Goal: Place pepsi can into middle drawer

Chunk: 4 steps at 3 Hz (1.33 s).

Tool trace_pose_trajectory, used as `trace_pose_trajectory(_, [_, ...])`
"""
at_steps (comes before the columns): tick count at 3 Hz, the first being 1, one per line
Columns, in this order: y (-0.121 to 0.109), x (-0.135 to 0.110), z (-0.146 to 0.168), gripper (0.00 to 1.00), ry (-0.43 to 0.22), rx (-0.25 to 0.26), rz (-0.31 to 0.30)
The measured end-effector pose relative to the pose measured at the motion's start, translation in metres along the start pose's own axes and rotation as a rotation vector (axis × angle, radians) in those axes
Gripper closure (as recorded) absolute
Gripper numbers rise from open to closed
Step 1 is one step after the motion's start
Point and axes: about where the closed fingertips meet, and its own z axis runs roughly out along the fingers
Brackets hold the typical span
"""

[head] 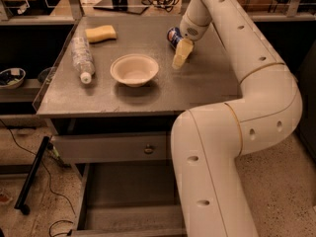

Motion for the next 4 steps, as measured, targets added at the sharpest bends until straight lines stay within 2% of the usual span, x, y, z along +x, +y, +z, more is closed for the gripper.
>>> trace_pose_trajectory(1, [0.0,0.0,0.0,0.16,0.0,0.0,0.0])
trace_pose_trajectory(2, [0.0,0.0,0.0001,0.47,0.0,0.0,0.0])
trace_pose_trajectory(4, [0.0,0.0,0.0001,0.94,0.0,0.0,0.0])
